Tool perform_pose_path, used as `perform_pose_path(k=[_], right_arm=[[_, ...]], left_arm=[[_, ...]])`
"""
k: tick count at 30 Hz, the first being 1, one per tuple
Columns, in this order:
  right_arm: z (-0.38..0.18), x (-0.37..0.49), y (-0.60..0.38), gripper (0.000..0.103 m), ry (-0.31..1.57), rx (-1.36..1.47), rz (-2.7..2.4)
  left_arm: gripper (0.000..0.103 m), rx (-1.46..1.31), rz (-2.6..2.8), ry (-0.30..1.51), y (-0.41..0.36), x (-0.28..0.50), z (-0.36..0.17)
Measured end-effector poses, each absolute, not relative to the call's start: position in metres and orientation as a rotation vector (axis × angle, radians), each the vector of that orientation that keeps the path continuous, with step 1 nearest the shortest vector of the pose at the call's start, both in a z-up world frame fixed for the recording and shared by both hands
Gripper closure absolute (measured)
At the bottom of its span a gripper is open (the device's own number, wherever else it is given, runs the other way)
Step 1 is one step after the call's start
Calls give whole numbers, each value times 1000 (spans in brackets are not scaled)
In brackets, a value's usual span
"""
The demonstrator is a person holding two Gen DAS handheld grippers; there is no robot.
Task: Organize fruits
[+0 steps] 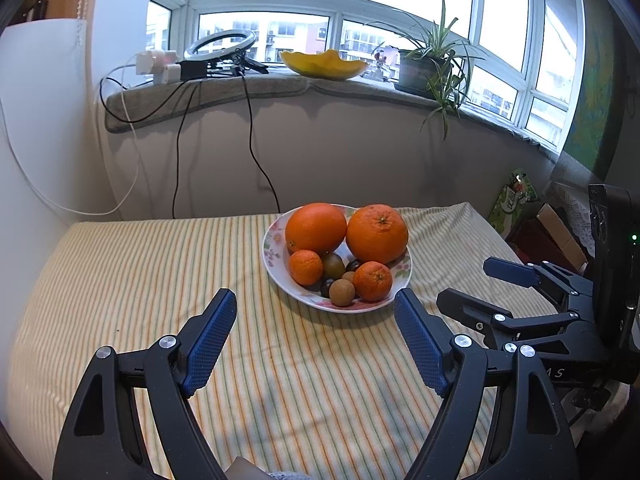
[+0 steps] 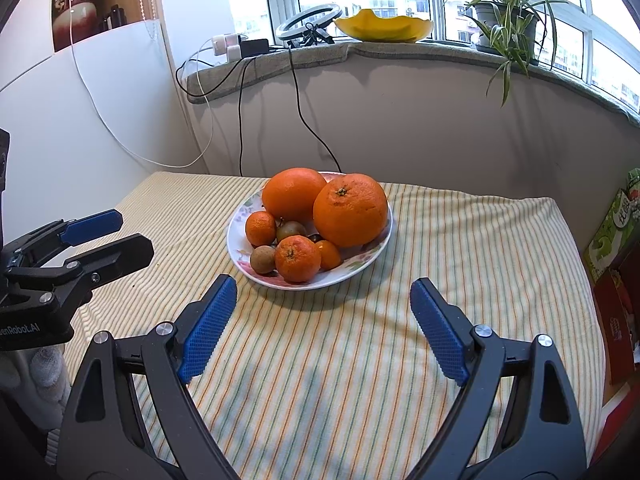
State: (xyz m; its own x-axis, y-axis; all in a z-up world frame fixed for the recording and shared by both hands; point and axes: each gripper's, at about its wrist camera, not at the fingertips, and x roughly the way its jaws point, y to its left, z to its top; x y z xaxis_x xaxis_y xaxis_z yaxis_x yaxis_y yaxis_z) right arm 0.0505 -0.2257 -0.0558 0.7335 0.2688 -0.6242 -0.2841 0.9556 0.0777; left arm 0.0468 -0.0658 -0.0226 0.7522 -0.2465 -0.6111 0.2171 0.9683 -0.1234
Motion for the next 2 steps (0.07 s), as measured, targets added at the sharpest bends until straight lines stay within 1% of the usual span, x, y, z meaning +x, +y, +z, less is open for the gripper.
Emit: perform_pose_path(k=[2], right_arm=[[-56, 50, -226, 12, 682, -22, 303]], left_arm=[[22, -40, -249, 667, -65, 47, -22]])
